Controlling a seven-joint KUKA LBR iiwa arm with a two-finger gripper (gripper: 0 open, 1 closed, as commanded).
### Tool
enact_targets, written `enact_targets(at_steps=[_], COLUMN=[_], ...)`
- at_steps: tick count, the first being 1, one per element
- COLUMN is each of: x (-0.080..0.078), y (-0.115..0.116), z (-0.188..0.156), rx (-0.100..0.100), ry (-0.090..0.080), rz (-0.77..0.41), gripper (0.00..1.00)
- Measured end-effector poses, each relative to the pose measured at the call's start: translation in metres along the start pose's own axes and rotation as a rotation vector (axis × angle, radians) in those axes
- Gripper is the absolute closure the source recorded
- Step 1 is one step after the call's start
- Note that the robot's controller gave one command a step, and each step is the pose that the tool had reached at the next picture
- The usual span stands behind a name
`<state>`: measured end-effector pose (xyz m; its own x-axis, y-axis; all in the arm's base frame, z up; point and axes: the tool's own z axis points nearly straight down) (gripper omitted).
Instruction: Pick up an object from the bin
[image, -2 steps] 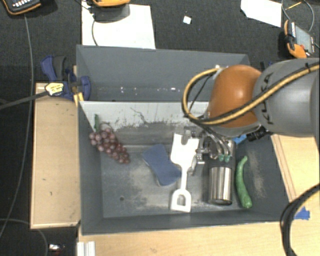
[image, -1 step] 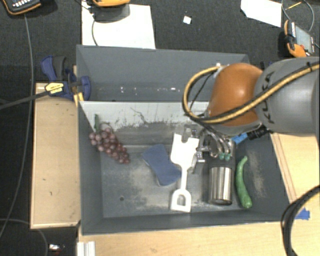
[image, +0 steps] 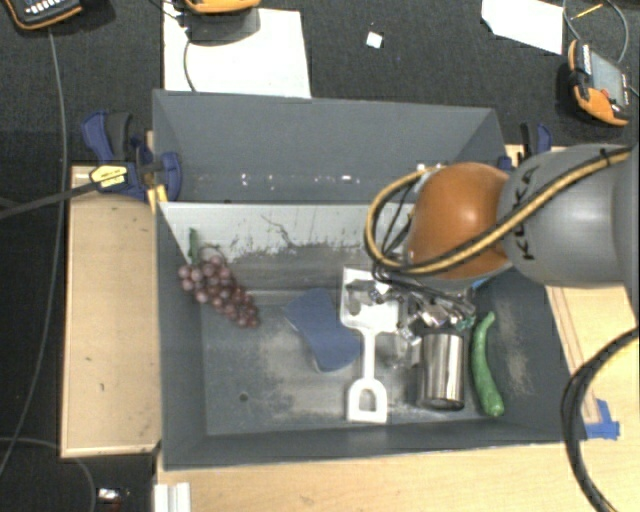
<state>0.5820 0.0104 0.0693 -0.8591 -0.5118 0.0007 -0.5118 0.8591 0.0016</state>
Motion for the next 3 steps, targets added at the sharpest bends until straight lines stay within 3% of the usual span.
enact_targets(at_steps=[1,2,3], x=[0.02,0.057,0.008], y=[-0.012,0.03,-0.002], z=[-0.056,-0.03,-0.001], rx=[0.004,-0.006,0.001], ry=[-0.007,0.003,-0.005], rz=[0.012,-0.522,-0.556], gripper=[0.0,0.0,0.0])
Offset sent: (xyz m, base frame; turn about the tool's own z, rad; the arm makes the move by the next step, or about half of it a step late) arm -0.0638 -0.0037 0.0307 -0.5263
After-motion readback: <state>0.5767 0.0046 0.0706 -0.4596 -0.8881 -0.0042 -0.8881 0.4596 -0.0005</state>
